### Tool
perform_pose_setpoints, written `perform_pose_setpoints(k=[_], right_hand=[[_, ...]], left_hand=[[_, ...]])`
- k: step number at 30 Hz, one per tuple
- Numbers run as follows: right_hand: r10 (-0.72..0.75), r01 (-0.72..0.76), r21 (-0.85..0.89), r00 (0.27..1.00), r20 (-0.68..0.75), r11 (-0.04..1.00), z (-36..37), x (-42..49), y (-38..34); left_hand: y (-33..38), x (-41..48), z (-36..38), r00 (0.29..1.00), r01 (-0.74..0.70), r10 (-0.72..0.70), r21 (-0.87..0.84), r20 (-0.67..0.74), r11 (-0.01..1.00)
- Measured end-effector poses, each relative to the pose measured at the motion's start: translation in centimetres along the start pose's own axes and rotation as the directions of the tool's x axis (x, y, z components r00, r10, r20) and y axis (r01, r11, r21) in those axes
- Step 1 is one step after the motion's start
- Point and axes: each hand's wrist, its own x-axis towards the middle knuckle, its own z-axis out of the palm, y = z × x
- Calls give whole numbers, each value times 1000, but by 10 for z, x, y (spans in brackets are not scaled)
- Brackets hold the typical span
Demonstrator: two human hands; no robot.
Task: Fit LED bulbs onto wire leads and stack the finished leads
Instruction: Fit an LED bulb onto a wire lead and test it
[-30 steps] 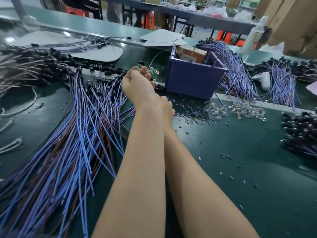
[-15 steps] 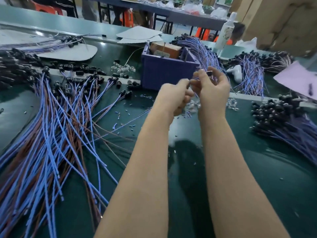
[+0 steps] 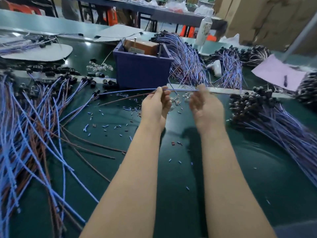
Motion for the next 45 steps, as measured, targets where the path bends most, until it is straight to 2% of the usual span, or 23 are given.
perform_pose_setpoints(k=[2, 4, 8, 12, 15, 18, 20, 25, 31, 45], right_hand=[[8, 21, -295, 995, 96, 955, 14, -4, 23], [-20, 60, -376, 994, 111, 925, 21, -6, 41], [-62, 68, -284, 998, 32, 956, 23, -4, 50], [-15, 6, -74, 992, -125, 997, 12, 1, 39], [-5, 4, -12, 996, -86, 1000, 9, -1, 38], [19, -18, -24, 999, 36, 1000, 13, -4, 43], [14, -10, -62, 998, 64, 998, 15, -5, 47], [-68, 75, -121, 996, 59, 990, 12, -2, 45], [-40, 42, -71, 999, 26, 997, 8, -1, 40], [-30, 29, -49, 1000, -7, 998, 10, -3, 38]], left_hand=[[-4, 3, -4, 999, 9, -7, 26, -51, 1000], [-6, 5, -7, 995, 25, -17, 71, -102, 997], [-5, 7, -10, 989, -1, 18, 120, -147, 993], [0, 7, -15, 974, -109, 110, 18, -199, 994], [-1, 5, -14, 972, -129, 137, 53, -192, 990], [-5, 2, -11, 984, -104, 120, 122, -132, 987], [-6, 1, -11, 985, -112, 130, 157, -111, 981], [0, 4, -16, 948, -224, 243, 114, -204, 968], [7, 4, -21, 906, -298, 316, 103, -282, 949], [8, 4, -20, 874, -328, 341, 97, -346, 940]])
